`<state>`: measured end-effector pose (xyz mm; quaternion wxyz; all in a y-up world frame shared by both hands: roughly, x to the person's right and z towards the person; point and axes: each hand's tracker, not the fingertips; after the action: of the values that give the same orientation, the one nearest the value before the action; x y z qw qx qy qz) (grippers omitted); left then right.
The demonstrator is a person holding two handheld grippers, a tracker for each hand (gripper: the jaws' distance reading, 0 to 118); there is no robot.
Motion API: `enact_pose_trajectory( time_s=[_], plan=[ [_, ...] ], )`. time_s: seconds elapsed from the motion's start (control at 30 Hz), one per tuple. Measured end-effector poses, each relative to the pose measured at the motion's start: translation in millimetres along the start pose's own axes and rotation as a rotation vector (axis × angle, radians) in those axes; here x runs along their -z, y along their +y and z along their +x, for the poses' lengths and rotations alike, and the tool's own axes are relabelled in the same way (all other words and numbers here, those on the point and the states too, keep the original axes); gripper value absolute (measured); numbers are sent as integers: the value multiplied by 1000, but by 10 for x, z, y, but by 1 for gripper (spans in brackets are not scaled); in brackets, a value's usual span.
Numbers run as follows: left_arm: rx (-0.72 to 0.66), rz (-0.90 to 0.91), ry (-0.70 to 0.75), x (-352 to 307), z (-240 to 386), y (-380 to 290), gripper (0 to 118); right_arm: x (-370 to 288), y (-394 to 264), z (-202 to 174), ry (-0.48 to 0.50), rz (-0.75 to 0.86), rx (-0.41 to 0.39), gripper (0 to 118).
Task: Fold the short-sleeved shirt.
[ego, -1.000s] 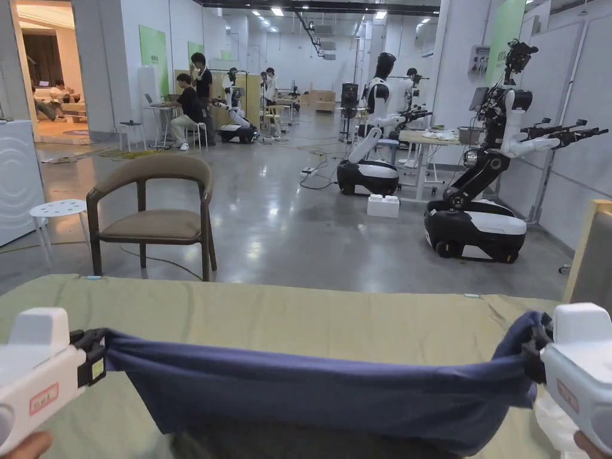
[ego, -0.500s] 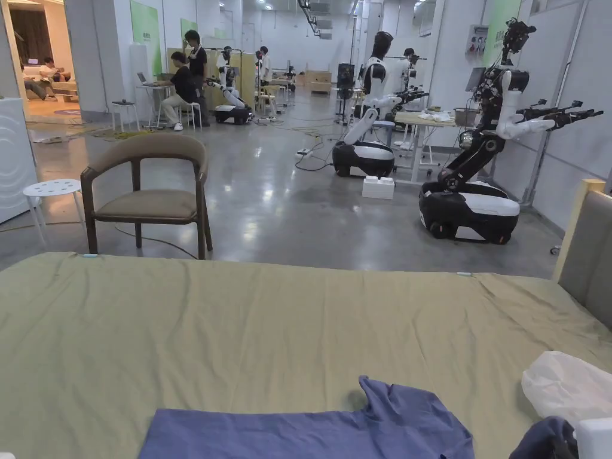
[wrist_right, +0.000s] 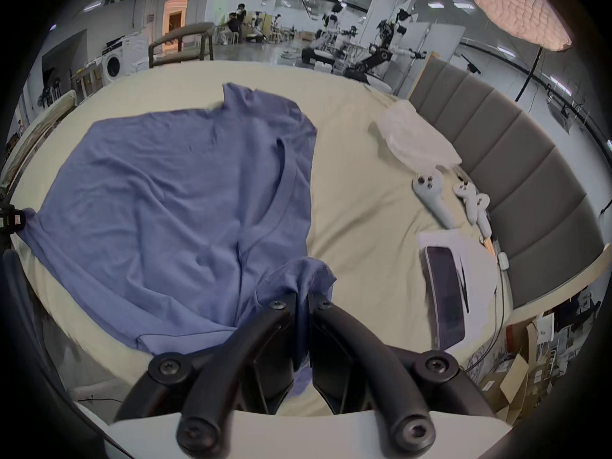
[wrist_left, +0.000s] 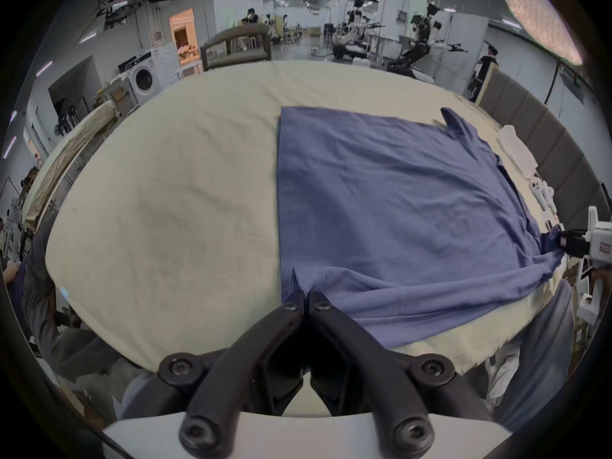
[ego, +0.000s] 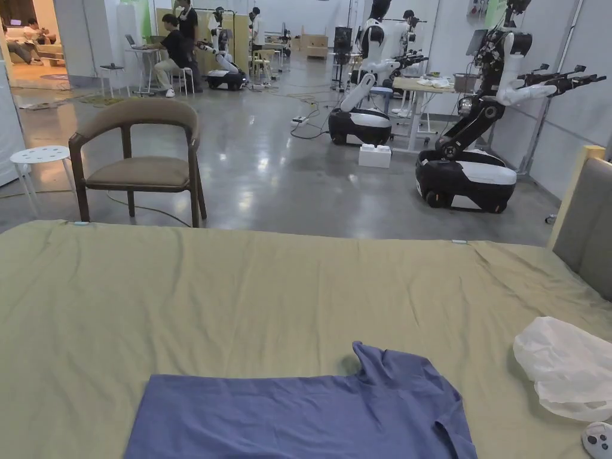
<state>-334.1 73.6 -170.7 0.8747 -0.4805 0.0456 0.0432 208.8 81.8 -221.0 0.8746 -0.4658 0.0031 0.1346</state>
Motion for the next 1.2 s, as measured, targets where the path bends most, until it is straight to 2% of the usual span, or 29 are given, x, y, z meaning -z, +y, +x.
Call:
enact_pose_trajectory(
  time_s=[0.03, 0.07, 0.1, 0.13, 0.17, 0.23, 0.27, 0.4, 0.6, 0.77, 0.8, 0.83, 0.9, 0.93, 0.97, 1.0, 1.1, 1.2],
  plan=[
    [0, -5, 5, 29, 9, -1, 0, 20, -19, -1, -5, 1, 5, 12],
    [-2, -4, 8, 40, 13, 0, 0, 17, -27, 1, -7, 2, 10, 26],
    [-9, 0, 12, 54, 14, -17, 5, 4, -20, 4, -11, 3, 14, 39],
    [-18, 11, 7, 40, 12, -6, 13, -17, -8, 8, -15, 13, 20, 54],
    [-23, 22, 6, 29, 12, 14, 28, -53, 15, 11, -20, 27, 22, 66],
    [-21, 75, -1, -74, 82, 61, 52, -192, 113, 12, -31, 96, 29, 69],
    [-17, 105, -1, -111, 102, 99, 58, -251, 165, 13, -30, 131, 33, 69],
    [10, 281, -5, -319, 217, 336, 58, -509, 457, -38, -15, 326, 86, 77],
    [44, 513, 42, -530, 426, 715, 58, -629, 895, -314, -9, 551, 145, 77],
    [24, 675, 66, -689, 540, 929, 54, -724, 1144, -550, 22, 717, 178, 69],
    [27, 709, 64, -728, 561, 950, 52, -757, 1170, -587, 34, 761, 181, 64],
    [30, 739, 72, -762, 583, 964, 47, -790, 1198, -627, 27, 795, 177, 51],
    [54, 785, 102, -814, 627, 993, 25, -833, 1244, -698, -7, 855, 177, 16],
    [68, 794, 122, -835, 652, 1003, 17, -855, 1263, -723, -12, 879, 175, 10],
    [76, 803, 143, -848, 675, 1008, 6, -870, 1282, -739, -1, 885, 175, 9],
    [84, 819, 159, -849, 687, 1010, 0, -878, 1310, -756, 6, 885, 172, 4],
    [84, 829, 156, -812, 659, 1005, 0, -843, 1351, -790, 26, 890, 160, 0],
    [38, 715, 113, -582, 504, 1082, 0, -747, 1375, -825, 48, 866, 151, 0]
  ],
)
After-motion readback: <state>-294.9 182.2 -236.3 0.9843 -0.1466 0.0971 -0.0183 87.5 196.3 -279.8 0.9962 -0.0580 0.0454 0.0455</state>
